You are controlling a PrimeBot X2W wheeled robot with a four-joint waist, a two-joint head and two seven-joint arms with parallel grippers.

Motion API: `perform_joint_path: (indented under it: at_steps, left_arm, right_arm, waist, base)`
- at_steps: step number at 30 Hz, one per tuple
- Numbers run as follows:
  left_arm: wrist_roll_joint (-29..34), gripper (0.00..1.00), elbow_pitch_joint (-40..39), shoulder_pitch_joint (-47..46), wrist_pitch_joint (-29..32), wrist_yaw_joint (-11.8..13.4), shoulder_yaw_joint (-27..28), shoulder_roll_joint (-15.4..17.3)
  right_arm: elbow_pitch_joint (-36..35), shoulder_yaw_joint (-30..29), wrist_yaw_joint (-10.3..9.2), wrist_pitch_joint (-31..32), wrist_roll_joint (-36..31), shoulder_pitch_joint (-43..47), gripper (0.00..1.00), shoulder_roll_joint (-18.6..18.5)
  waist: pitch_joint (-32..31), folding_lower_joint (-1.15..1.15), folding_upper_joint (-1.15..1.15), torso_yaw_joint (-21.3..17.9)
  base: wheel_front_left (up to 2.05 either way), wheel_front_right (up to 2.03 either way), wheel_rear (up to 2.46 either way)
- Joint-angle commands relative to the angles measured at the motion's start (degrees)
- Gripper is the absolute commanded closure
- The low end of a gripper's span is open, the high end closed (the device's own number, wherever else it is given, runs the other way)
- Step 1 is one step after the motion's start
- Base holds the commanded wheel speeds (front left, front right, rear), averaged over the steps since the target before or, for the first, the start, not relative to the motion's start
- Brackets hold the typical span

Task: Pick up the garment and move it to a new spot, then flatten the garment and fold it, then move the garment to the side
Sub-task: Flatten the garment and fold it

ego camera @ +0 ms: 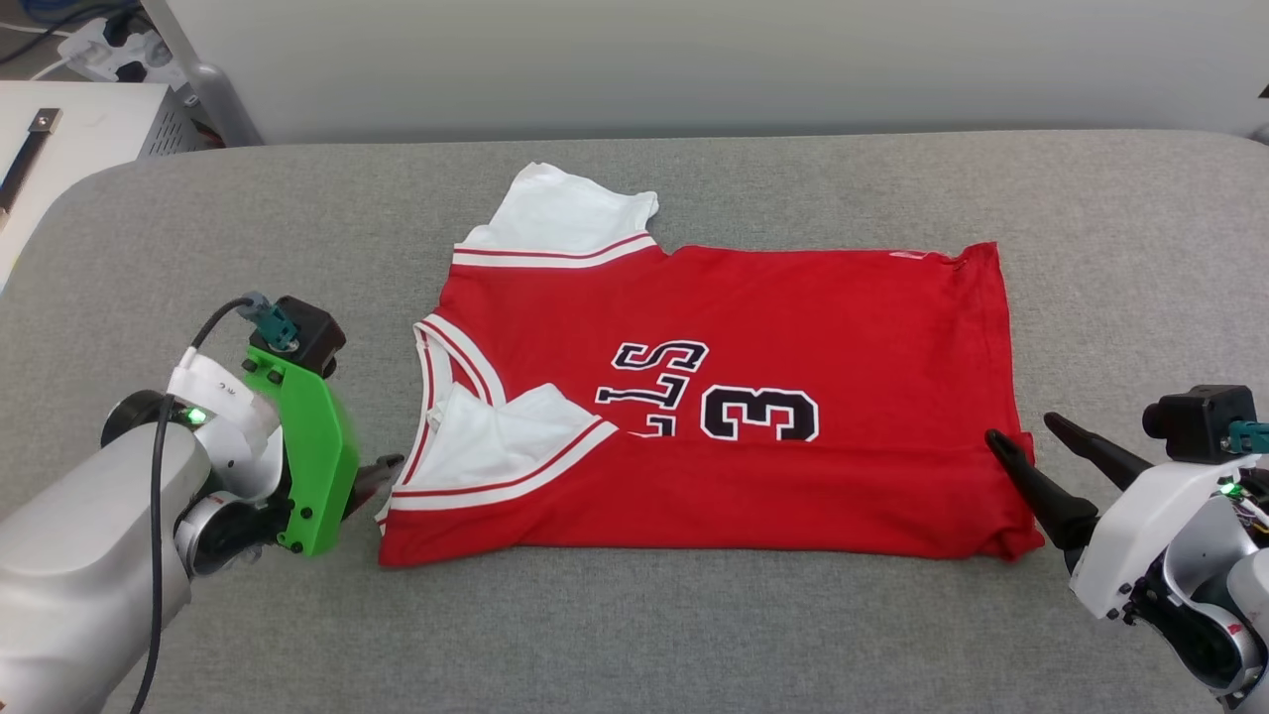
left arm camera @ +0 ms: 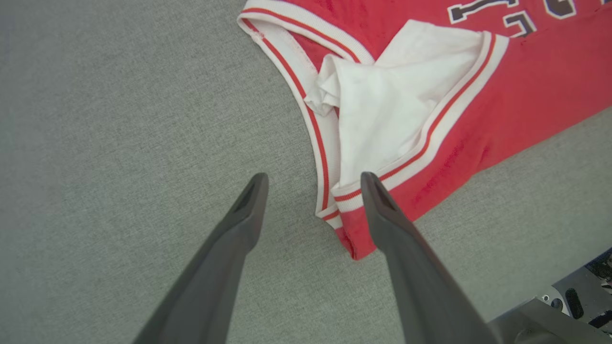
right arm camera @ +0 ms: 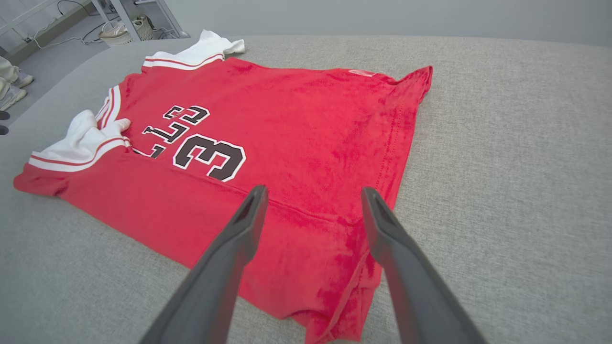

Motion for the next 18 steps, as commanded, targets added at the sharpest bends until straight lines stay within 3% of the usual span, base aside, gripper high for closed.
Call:
perform_joint_path:
  at_steps: [1, 6, 18]
  left_arm:
    - [-1.5, 0.0, -0.3, -0.6, 1.8, -0.1, -0.3, -0.1]
    - [-2.7, 0.0, 0.6, 0.4, 7.8, 0.3, -2.7, -0.4]
    - [-2.0, 0.0, 8.3, 3.9, 7.8, 0.3, -5.8, -3.8]
  right_arm:
    - [-0.6, -0.5, -0.03, 0.4, -0.7, 1.0, 0.0, 0.6]
    - [-1.9, -1.5, -0.03, 2.0, -1.8, 1.2, 0.0, 1.6]
    - [-3.2, -2.7, -0.03, 3.7, -3.1, 0.7, 0.0, 2.8]
  waist:
    - [0.1, 0.0, 0.0, -0.2]
    - [1.0, 0.0, 0.0, -1.6]
    - [2.8, 0.0, 0.0, -4.7]
  base:
    - [0.0, 0.0, 0.0]
    - [0.0, 0.0, 0.0]
    - [0.0, 0.0, 0.0]
